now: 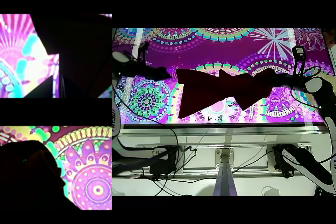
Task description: Fold the clothes and pants, and hang the long-sleeved shirts on hangers.
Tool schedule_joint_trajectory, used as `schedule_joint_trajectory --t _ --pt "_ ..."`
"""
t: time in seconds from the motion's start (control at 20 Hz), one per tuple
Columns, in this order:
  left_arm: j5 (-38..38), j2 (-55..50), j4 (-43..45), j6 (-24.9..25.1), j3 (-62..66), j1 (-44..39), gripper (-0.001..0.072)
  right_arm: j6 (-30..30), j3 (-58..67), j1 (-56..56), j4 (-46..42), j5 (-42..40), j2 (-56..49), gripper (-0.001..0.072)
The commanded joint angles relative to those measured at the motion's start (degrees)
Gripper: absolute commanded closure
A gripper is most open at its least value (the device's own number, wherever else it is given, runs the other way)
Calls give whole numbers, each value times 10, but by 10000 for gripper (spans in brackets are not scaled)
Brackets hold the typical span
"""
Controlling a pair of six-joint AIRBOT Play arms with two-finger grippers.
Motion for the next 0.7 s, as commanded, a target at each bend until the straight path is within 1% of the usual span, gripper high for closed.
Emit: schedule_joint_trajectory --t 0.0,0.05,0.1,0.15,0.2,0.25,0.3,0.35,0.4,0.45,0.5,0.6,0.65 --pt "-70 68 -107 72 -142 66 698 0 -1 0 0 -11 -1 699" --pt "-49 102 -123 93 -202 74 698 0 -1 0 0 -11 -1 700" --pt "-10 135 -113 95 -253 74 699 0 -1 0 0 -11 -1 700" --pt "34 168 -95 83 -303 72 699 0 -1 0 0 -11 -1 700" --pt "62 193 -91 77 -346 69 698 0 -1 0 0 -11 -1 700" --pt "76 212 -96 79 -384 68 669 0 -1 0 0 -11 -1 700" --pt "80 221 -95 81 -410 68 425 0 -1 0 0 -12 -1 700" --pt "83 220 -94 80 -428 68 94 0 -1 0 0 -12 -1 700" --pt "87 216 -94 80 -440 68 35 0 -1 0 0 -14 -1 699" --pt "89 210 -94 81 -445 68 87 0 -1 0 0 -15 -1 699" --pt "93 203 -93 81 -446 66 159 0 -1 0 0 -15 -1 699" --pt "113 188 -94 95 -446 64 177 0 -1 0 1 -14 -1 699" --pt "116 180 -93 96 -446 64 248 0 -1 0 1 -14 -1 700"
